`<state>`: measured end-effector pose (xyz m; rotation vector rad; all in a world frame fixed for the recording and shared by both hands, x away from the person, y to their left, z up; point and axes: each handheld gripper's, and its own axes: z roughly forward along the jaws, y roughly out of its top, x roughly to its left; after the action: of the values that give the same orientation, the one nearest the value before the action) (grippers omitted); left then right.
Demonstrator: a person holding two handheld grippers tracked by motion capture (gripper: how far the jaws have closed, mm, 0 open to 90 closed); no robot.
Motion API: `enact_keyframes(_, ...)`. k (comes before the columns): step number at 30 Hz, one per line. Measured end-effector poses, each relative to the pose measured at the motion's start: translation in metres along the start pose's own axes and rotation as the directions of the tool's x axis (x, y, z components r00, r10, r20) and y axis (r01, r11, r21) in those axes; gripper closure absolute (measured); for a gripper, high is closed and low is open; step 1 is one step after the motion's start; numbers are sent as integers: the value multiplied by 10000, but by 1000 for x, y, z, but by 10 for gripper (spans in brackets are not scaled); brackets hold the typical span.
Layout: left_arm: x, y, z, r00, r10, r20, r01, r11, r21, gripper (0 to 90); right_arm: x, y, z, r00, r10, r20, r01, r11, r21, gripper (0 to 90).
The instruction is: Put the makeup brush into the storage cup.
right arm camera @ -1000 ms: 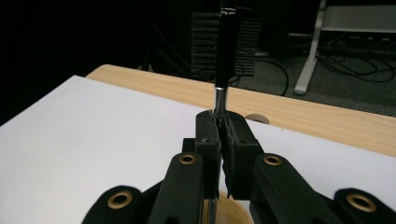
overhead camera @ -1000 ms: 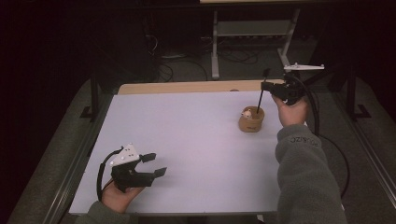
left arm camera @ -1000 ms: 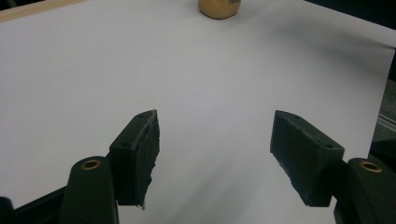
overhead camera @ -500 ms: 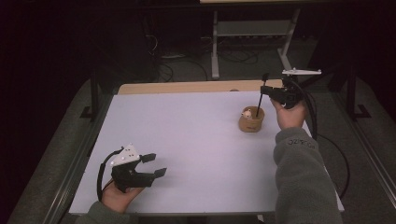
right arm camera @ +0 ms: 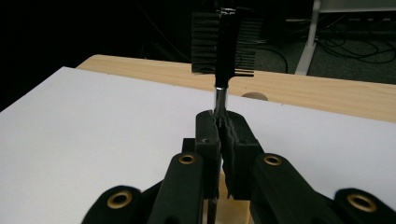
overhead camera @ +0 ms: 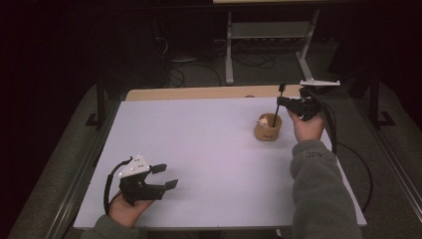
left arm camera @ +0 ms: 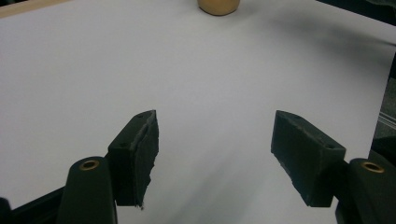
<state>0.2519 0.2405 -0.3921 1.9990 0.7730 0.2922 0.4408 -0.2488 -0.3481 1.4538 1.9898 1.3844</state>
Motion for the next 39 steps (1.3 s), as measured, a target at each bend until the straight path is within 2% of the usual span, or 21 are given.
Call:
enact_keyframes(6, 1, 0, 0, 10000, 52, 21, -52, 10000, 41, 316, -2, -6, 4, 10000, 29, 9, -29, 10000, 44, 845)
enact_keyframes(18, 4, 0, 1, 10000, -48, -11, 48, 10000, 3, 314, -2, -14, 15, 9999, -112, -23, 113, 9988, 476, 843)
enact_keyframes(25, 4, 0, 2, 9999, -112, 38, 112, 9999, 13, 313, -1, -25, 22, 9999, -116, -20, 117, 9973, 726, 842)
enact_keyframes(31, 4, 0, 3, 10000, 43, 84, -44, 10000, 85, 313, -2, -27, 20, 10000, 22, -25, -20, 9979, 652, 839)
enact_keyframes(35, 4, -1, 3, 10000, 13, 67, -13, 9999, 100, 312, -2, -27, 20, 9999, -83, 83, 77, 9978, 664, 833)
enact_keyframes(36, 4, -1, 2, 10000, -49, 61, 48, 10000, 57, 310, -3, -27, 20, 9998, -138, 145, 128, 9978, 655, 747)
enact_keyframes(39, 4, -1, 2, 10000, -20, 40, 20, 9999, 108, 309, -2, -27, 19, 9998, -71, 161, 59, 9973, 737, 704)
